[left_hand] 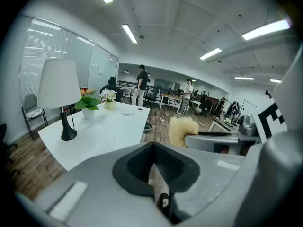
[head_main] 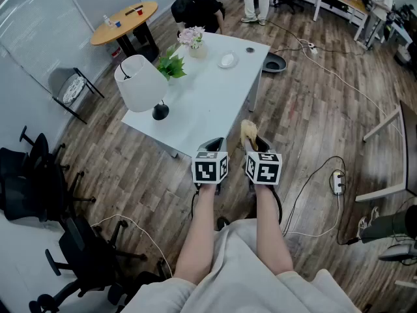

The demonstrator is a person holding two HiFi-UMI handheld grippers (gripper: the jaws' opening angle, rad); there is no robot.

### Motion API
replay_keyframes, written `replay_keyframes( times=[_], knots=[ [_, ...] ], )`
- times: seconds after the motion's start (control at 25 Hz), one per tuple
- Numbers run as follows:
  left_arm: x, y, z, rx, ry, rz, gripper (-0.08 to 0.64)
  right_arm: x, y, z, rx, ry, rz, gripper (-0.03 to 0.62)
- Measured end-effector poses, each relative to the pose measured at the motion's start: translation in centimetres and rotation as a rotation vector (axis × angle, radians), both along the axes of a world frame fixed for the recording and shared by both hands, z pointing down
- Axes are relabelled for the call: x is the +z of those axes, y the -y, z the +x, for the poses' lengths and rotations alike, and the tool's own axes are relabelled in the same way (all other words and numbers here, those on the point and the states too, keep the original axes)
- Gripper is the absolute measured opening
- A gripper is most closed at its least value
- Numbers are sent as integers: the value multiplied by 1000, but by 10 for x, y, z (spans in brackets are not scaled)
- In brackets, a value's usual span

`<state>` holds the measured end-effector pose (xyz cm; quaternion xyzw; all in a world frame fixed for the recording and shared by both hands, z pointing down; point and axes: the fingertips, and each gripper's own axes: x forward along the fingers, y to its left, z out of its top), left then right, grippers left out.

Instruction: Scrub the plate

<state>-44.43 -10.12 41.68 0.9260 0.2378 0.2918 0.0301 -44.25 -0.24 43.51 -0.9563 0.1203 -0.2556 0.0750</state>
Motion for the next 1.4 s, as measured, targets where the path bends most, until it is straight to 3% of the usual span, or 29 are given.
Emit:
replay_keyframes(
  times=[0.16, 0.44, 0.8, 1.0, 1.4],
  knots=[
    [7, 3, -10, -13, 17, 12, 0, 6, -2, -9, 3, 26, 17, 124],
    [21, -9, 11, -18, 26, 0, 1, 12, -18, 8, 31, 32, 18, 124],
    [18, -61, 65, 8, 25, -21, 2, 3, -62, 62, 24, 14, 77, 126],
    [18, -83, 104, 2, 34, -11, 2, 3, -67, 99, -48, 41, 164, 130],
    [9, -141, 171, 11, 10, 2, 2, -2, -128, 166, -53, 25, 186, 132]
  ],
)
